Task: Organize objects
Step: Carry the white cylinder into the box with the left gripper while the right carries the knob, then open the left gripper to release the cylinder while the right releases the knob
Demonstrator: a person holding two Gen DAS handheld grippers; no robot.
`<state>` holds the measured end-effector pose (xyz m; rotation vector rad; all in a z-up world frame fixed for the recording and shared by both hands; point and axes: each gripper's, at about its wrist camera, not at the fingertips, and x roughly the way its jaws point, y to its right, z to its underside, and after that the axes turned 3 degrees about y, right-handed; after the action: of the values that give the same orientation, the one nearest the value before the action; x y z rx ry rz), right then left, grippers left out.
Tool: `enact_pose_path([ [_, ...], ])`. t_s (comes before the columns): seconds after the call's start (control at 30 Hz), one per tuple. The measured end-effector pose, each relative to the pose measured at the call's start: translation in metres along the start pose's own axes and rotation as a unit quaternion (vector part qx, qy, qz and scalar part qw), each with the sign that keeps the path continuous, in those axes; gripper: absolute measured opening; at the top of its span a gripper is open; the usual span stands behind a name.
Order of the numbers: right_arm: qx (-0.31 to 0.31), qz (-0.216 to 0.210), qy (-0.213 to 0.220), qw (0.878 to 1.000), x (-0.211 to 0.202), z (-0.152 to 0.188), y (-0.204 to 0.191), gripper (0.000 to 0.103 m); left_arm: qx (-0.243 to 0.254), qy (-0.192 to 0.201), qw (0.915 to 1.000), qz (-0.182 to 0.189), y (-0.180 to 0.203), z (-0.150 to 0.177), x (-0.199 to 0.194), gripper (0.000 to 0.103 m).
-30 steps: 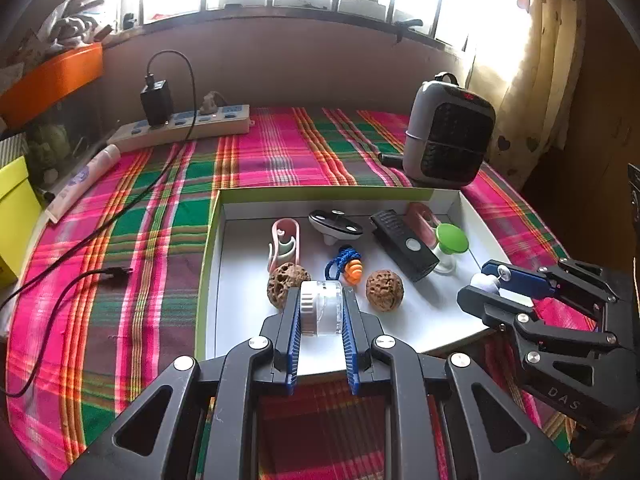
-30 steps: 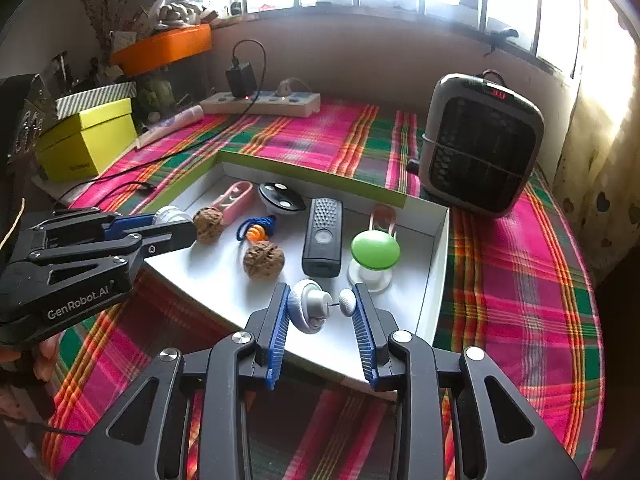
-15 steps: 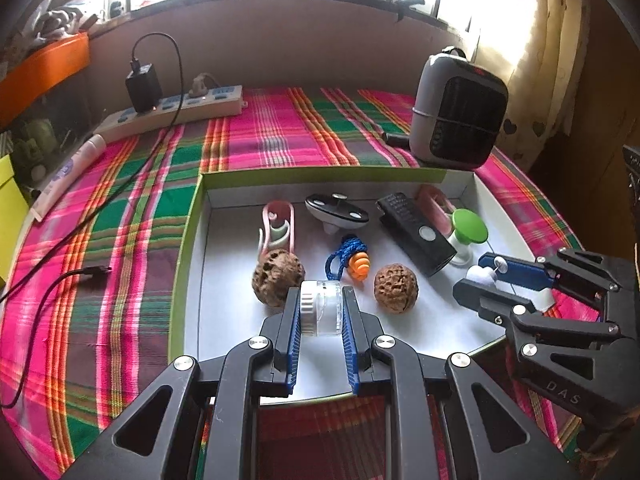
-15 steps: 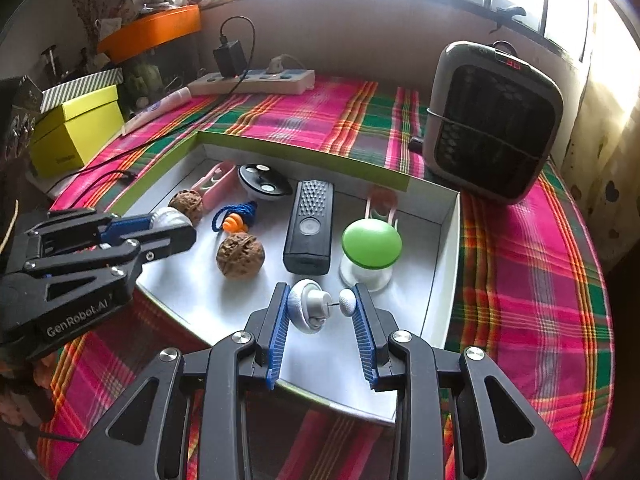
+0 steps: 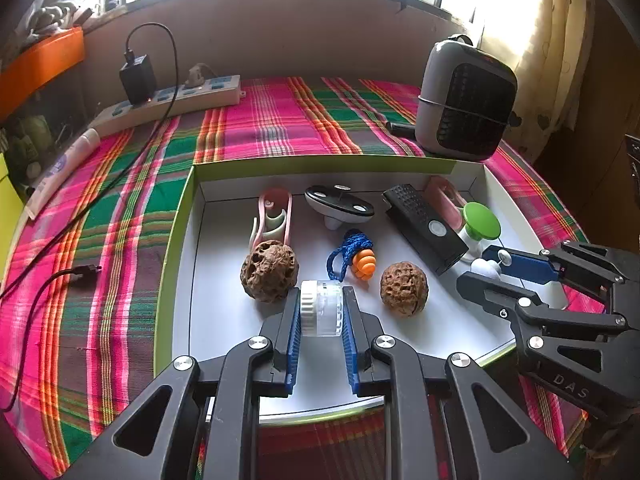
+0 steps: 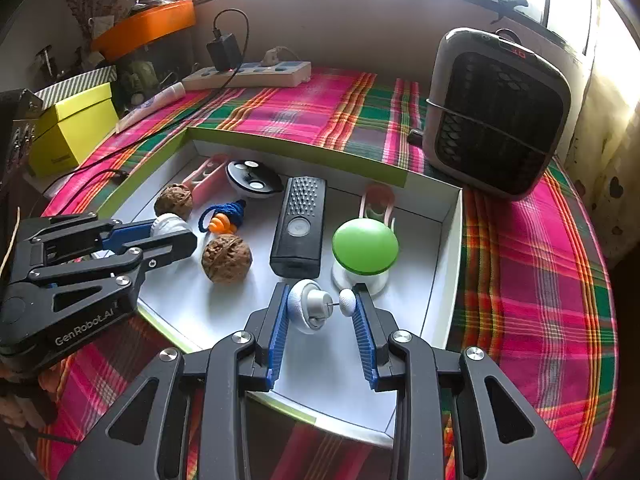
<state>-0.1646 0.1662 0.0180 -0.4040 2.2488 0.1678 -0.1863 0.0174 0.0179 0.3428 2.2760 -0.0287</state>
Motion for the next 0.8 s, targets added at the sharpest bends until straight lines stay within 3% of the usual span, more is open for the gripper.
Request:
enact_pose_path([
  [0.5,0.002,-0.002,-0.007,1.000,0.0040,-0.0014,-0.0006,0.032,-0.001,-0.001,1.0000,0.001,-0.0003,-0.0013,0.0010,0.019],
  [0.73,0.004,-0.005,-0.005,1.000,0.0048,-0.0012,-0.0015,0.033,0.000,-0.002,1.0000,0.002,-0.0001,-0.0009,0.0012,0.027],
  [0.8,0.005,-0.005,-0.003,1.000,0.0040,-0.0014,-0.0016,0.039,0.000,-0.002,1.0000,0.001,0.0001,-0.0007,0.0010,0.031],
])
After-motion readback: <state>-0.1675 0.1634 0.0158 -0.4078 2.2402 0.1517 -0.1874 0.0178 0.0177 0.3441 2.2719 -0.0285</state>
